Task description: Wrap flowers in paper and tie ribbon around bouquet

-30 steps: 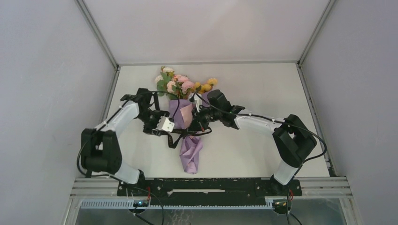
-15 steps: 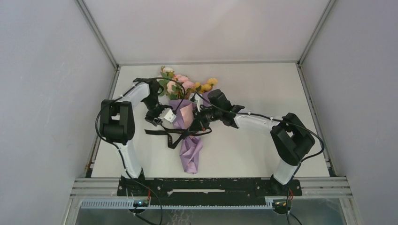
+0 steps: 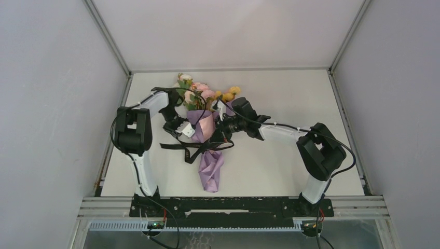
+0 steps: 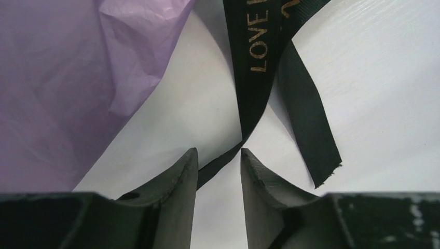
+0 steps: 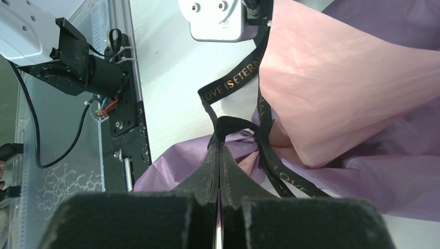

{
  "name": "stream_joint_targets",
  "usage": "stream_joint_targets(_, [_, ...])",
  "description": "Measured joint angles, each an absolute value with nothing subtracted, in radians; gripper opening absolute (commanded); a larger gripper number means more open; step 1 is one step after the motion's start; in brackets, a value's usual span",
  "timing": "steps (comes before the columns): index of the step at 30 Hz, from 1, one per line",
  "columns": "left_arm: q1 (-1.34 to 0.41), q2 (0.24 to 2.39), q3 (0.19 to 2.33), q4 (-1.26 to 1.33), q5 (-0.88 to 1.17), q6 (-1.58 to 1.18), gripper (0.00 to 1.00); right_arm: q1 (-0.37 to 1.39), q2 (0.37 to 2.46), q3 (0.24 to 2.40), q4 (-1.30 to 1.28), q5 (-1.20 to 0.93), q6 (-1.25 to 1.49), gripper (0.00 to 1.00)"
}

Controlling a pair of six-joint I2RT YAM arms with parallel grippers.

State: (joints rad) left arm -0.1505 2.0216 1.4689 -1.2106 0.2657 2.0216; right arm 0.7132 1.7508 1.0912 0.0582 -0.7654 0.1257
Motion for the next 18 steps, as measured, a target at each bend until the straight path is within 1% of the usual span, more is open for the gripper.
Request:
stream_joint_targets(2, [-0.151, 2.022, 1.468, -1.206, 0.263, 2.024, 0.28, 0.714, 1.751, 1.091, 0.063, -0.765, 0.13, 0.0])
stream_joint_targets(4, [-0.154, 2.022, 1.468, -1.2, 0.257, 2.025, 0.1, 0.714, 1.751, 1.091, 0.063, -0.765, 0.13, 0.0])
stream_joint_targets(5, [-0.156, 2.021, 1.468, -1.196, 0.252, 2.027, 0.02, 0.714, 1.751, 1.091, 0.063, -0.764, 0.13, 0.0])
stream_joint_targets(6, [-0.16, 2.02, 1.465, -1.188, 0.245, 2.026, 0.0, 0.715, 1.751, 1.091, 0.062, -0.763, 0.129, 0.0])
stream_joint_targets(14, [-0.185, 1.98, 1.392, -1.142, 0.178, 2.011, 0.0, 0.723, 1.747, 1.091, 0.036, -0.741, 0.121, 0.0])
stream_joint_targets(18, [-0.178, 1.95, 1.396, -1.145, 0.172, 1.929, 0.0, 0.732, 1.74, 1.091, 0.029, -0.733, 0.118, 0.0])
